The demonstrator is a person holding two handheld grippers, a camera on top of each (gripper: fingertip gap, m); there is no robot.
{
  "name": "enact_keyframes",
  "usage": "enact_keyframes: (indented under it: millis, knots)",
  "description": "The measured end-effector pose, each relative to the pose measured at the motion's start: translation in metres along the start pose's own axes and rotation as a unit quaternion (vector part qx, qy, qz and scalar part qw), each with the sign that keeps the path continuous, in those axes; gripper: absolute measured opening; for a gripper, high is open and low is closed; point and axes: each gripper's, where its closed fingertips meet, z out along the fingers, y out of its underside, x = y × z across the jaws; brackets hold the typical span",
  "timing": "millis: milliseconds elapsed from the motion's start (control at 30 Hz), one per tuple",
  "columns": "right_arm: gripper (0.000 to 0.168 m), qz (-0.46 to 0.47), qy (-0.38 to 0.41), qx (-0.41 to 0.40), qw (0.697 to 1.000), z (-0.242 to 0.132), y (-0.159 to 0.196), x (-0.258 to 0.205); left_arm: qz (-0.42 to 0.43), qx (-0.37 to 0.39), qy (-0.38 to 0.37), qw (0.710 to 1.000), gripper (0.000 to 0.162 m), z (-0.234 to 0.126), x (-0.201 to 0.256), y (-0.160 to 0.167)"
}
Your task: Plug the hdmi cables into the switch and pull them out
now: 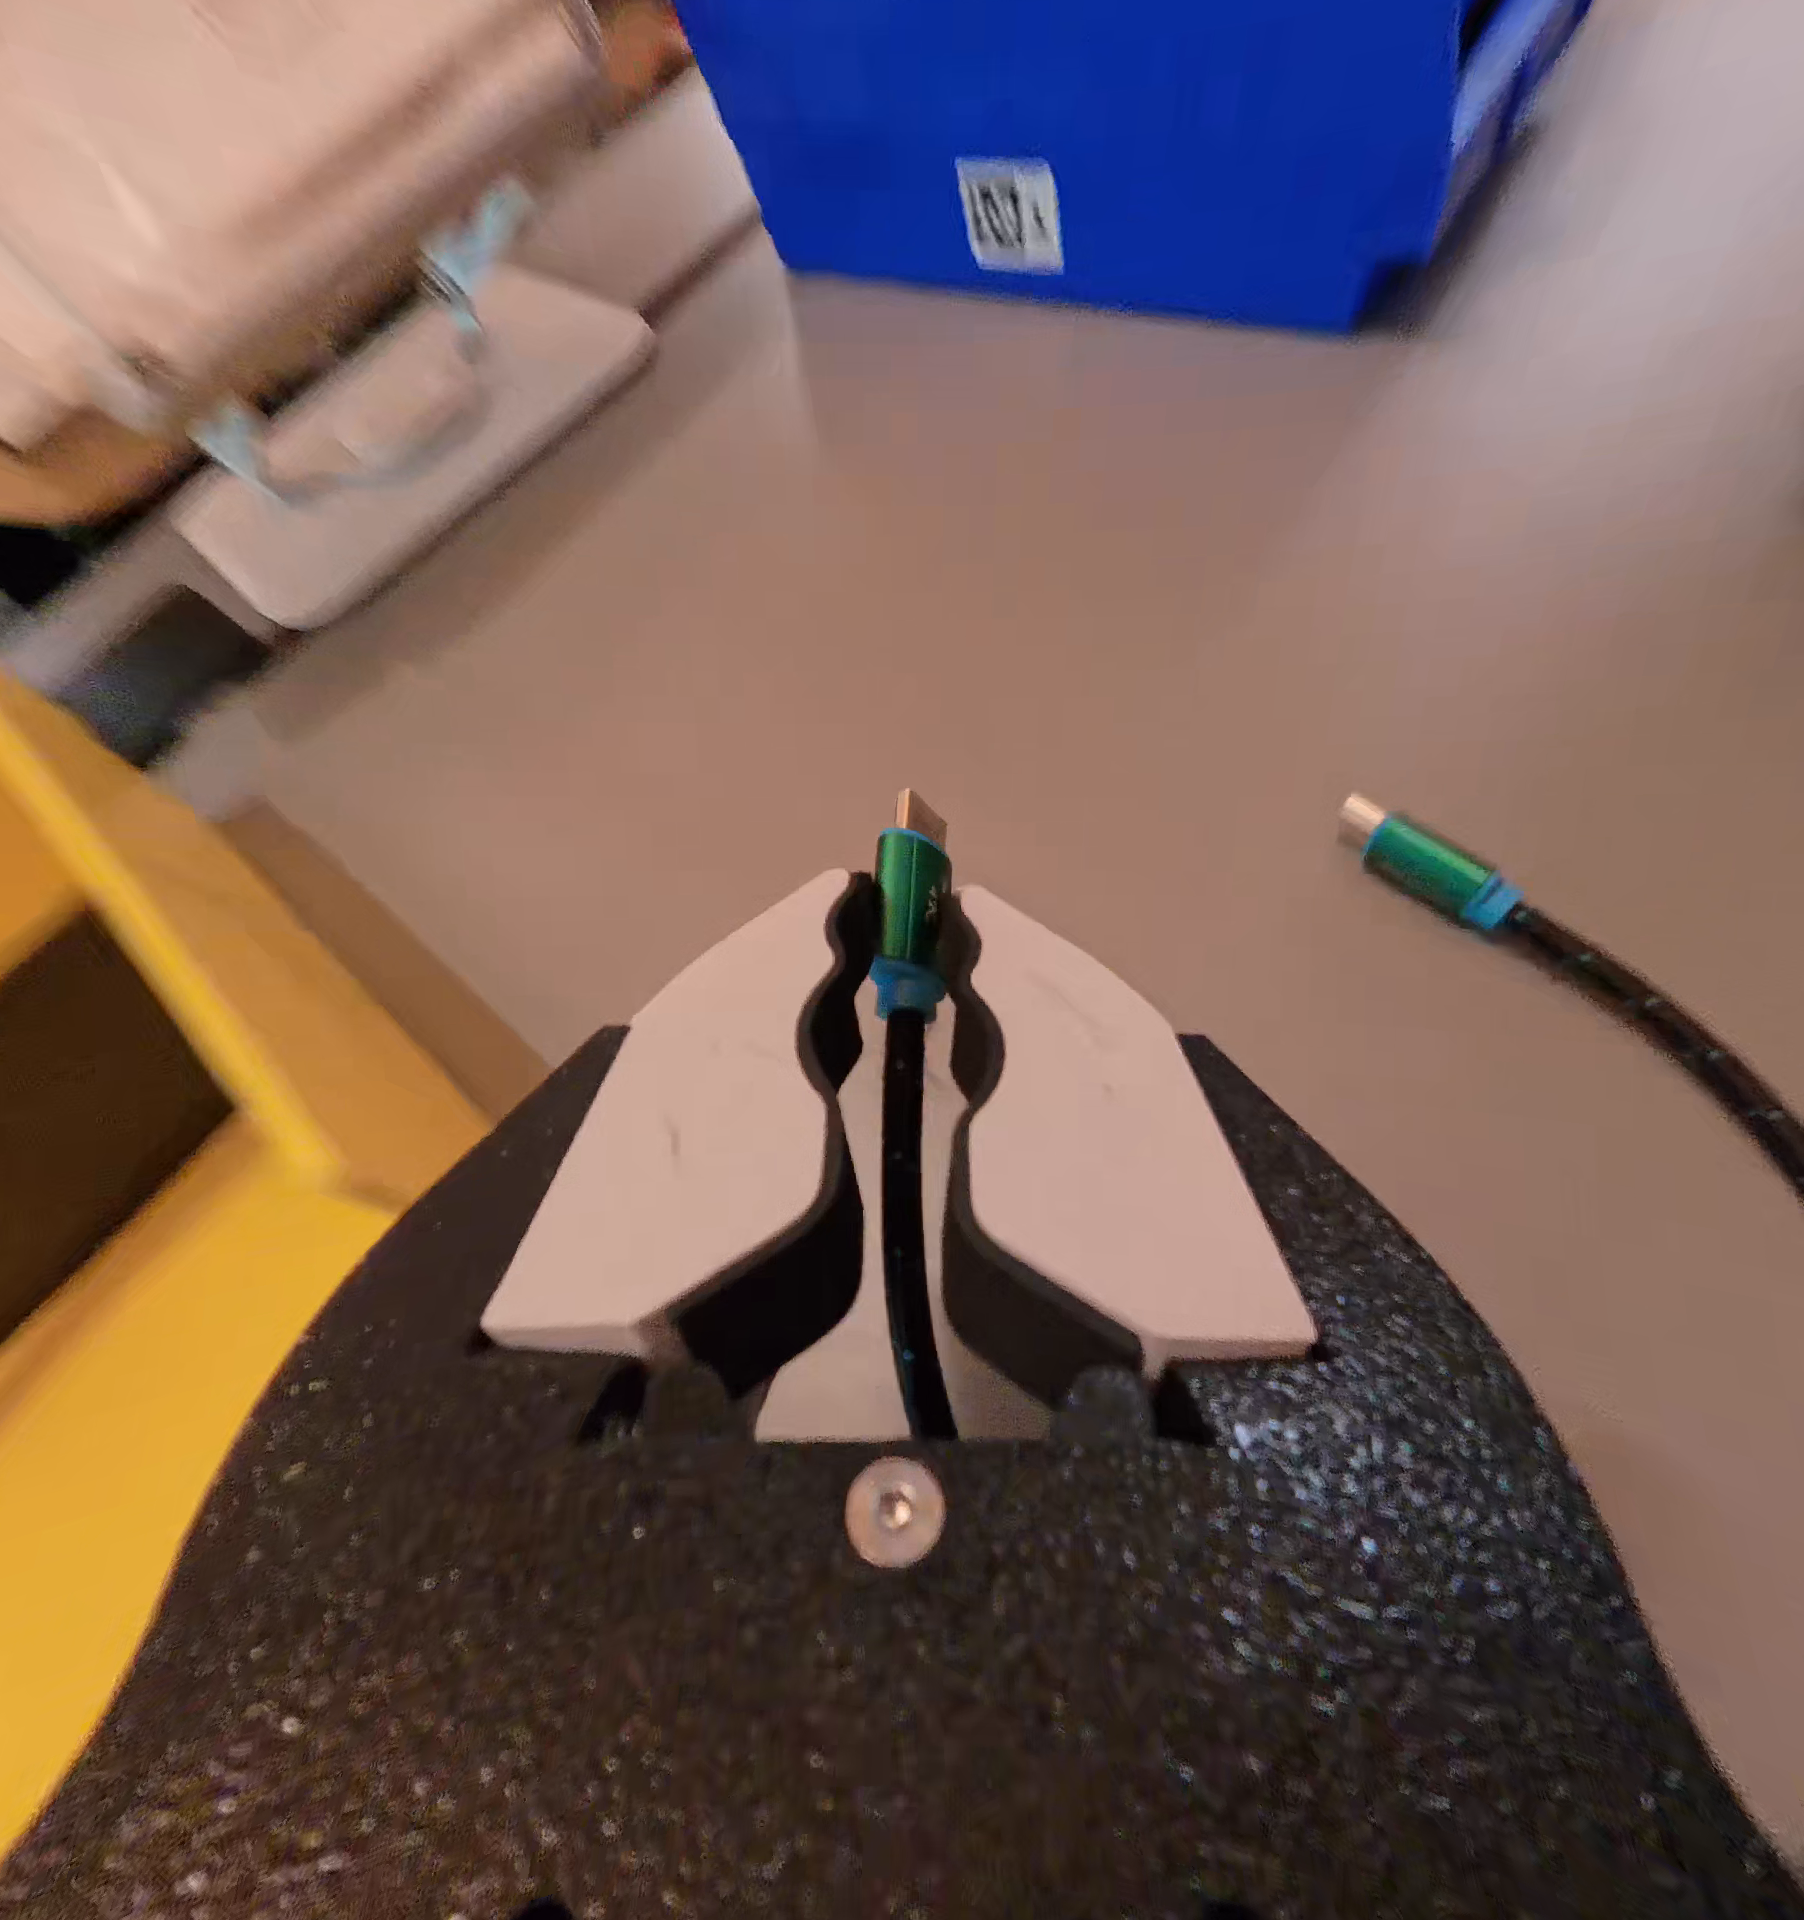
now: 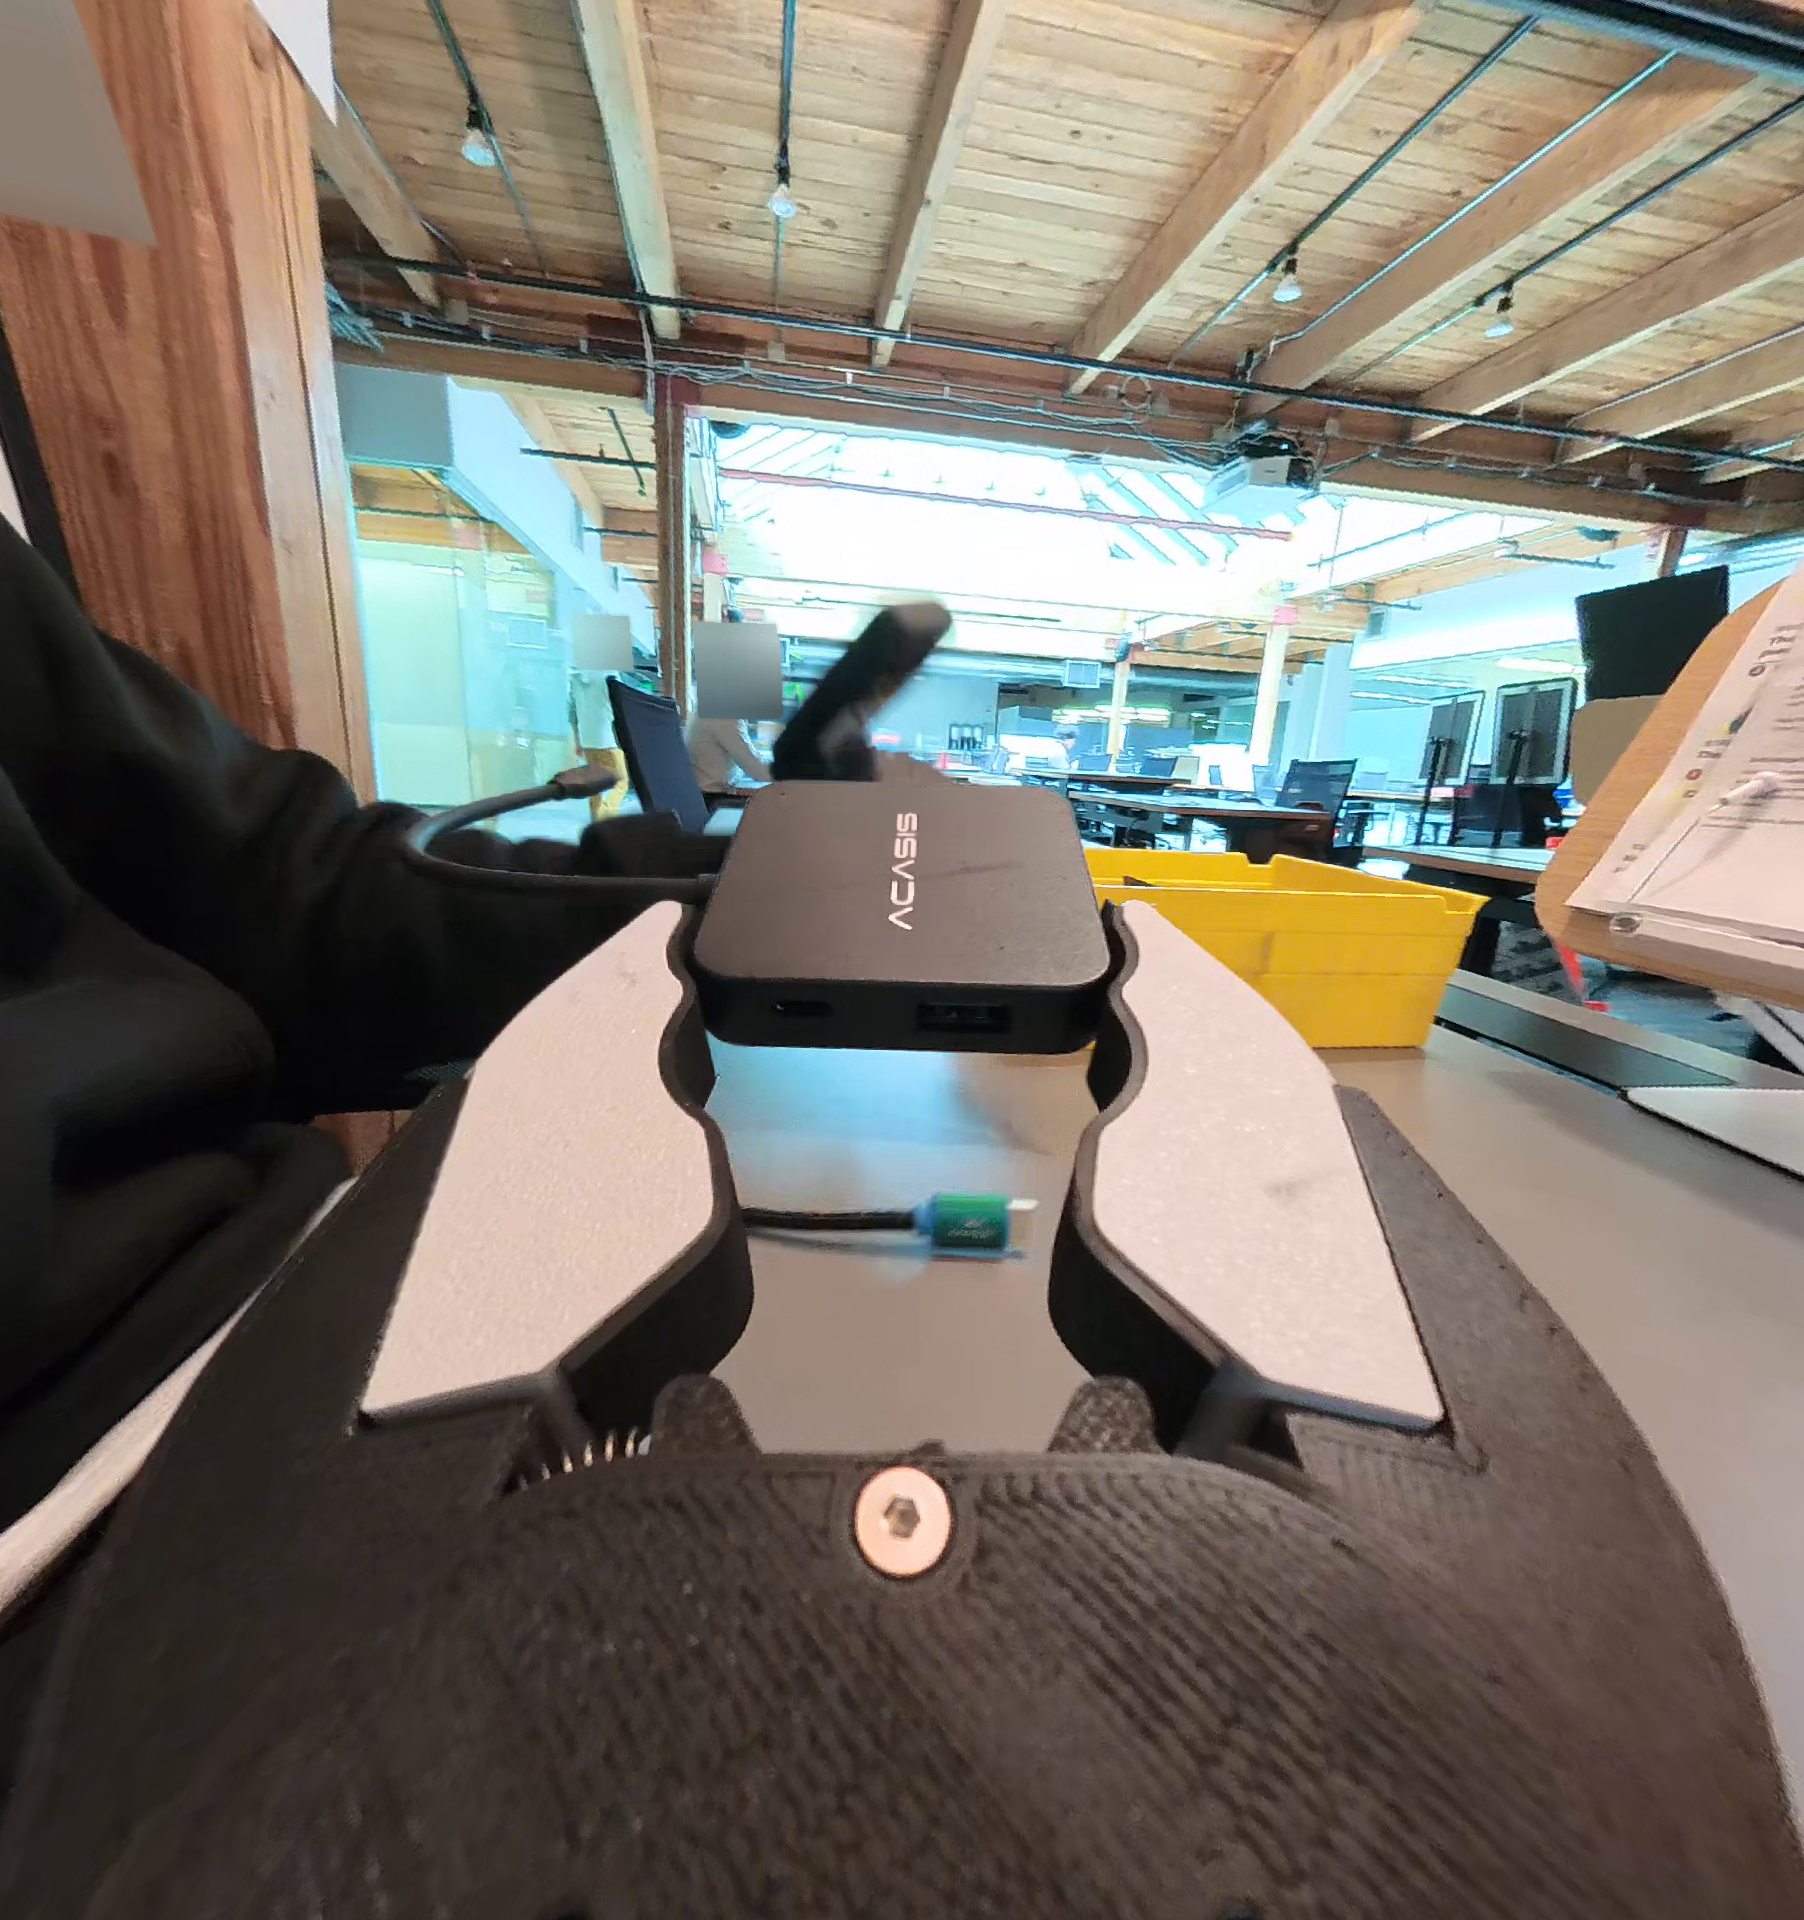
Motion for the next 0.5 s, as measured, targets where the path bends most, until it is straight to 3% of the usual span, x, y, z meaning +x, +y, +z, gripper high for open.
enact_keyframes:
  millis: [233,333,400,500]
  knots:
    - [0.072,-0.007,0.027,0.034,0.999,-0.007,-0.012,0.009,0.141,0.071,-0.177,0.972,0.01,-0.097,-0.047,-0.098]
    - [0.072,-0.011,0.061,0.053,0.997,-0.014,-0.019,0.019,0.19,0.07,-0.211,0.956,0.009,-0.136,-0.049,-0.124]
    - [0.072,-0.009,0.072,0.065,0.995,-0.017,-0.024,0.023,0.182,0.083,-0.171,0.965,0.009,-0.152,-0.039,-0.134]
    - [0.072,-0.016,0.082,0.078,0.993,-0.021,-0.029,0.025,0.137,0.099,-0.046,0.985,0.008,-0.155,-0.014,-0.135]
